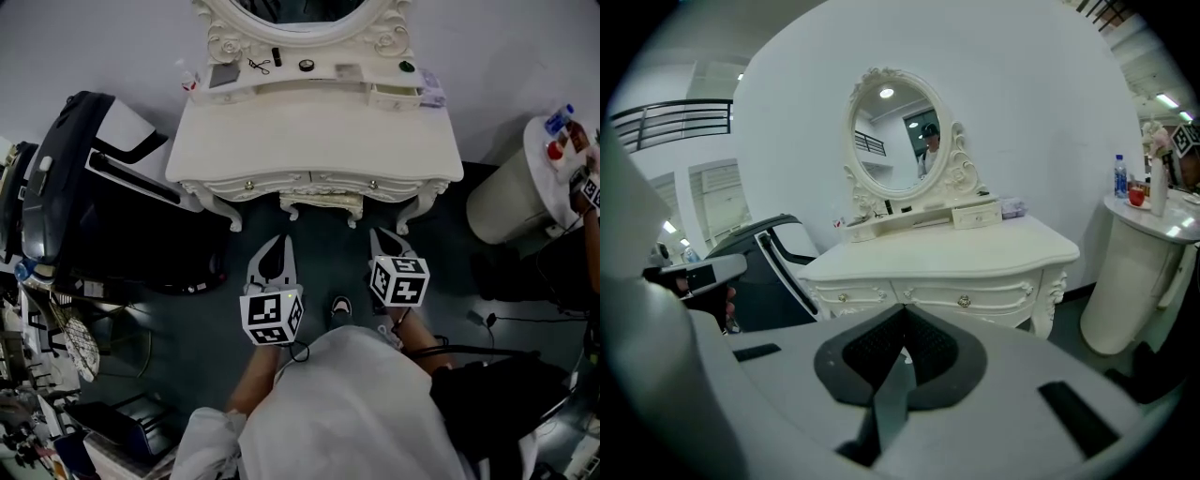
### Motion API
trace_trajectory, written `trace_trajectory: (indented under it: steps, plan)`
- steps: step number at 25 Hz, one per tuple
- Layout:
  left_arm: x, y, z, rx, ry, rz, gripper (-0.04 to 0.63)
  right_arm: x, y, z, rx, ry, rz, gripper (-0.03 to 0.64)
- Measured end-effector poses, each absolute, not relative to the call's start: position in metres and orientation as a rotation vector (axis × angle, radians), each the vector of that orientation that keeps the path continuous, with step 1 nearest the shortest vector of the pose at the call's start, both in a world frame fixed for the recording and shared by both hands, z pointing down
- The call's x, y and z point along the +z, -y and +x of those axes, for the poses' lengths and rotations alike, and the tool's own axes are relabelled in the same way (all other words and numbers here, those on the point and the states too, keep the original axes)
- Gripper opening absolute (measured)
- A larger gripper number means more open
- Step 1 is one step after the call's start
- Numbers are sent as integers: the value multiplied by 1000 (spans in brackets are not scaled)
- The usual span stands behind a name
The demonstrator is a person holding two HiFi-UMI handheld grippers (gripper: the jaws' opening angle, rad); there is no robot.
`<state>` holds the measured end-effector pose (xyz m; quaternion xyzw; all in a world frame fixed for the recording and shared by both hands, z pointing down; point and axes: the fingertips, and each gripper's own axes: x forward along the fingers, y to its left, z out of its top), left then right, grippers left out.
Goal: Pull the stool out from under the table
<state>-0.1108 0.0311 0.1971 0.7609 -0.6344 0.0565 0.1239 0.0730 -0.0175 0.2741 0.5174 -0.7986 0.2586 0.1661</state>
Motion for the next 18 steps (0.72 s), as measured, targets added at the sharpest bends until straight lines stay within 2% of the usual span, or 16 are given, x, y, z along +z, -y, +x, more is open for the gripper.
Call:
trace_trajectory:
  steps: [18]
  plan:
    - [260,23,-135,262,1744,2156,8,319,56,49,814,2230,1433,0]
